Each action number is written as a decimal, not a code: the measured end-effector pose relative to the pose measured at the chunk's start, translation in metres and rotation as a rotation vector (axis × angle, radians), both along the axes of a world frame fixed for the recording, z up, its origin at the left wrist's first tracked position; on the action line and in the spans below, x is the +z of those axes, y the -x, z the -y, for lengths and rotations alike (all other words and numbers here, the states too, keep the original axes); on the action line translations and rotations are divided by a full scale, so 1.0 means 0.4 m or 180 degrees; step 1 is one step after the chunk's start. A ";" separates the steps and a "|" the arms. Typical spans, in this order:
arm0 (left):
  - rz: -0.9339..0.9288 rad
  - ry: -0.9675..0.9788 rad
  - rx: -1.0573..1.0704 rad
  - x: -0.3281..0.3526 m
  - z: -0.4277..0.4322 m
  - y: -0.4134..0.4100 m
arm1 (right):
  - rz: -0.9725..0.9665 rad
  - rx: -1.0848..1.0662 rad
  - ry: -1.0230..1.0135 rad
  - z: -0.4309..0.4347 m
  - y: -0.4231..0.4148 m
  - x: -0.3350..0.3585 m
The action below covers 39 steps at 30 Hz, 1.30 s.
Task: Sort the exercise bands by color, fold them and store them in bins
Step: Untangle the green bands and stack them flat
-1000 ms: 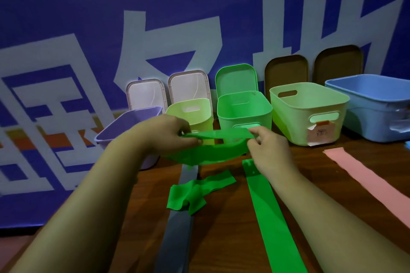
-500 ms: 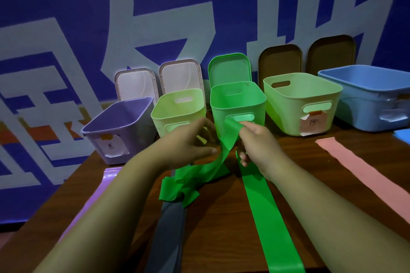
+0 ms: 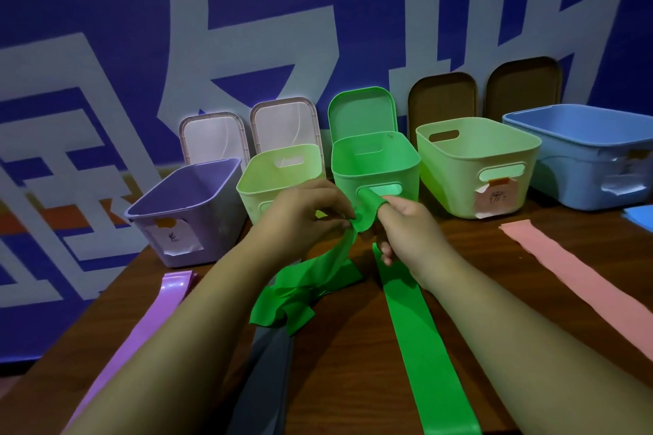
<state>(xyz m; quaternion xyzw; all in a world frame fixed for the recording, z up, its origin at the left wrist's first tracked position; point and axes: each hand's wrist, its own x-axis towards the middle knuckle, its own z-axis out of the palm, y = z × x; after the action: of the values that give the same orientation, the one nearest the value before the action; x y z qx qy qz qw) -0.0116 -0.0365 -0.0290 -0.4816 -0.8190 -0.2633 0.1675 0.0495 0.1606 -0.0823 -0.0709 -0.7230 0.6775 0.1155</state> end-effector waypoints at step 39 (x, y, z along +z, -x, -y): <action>0.0612 -0.1102 0.0958 0.432 -0.027 -0.019 | 0.0091 0.0987 -0.0540 0.046 -0.096 0.054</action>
<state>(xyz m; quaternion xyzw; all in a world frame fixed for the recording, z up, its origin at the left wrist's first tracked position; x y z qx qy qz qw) -0.0041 -0.0259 0.1440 -0.2911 -0.8363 -0.4163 0.2061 0.0879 0.1422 -0.0609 0.0419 -0.7813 0.6227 0.0049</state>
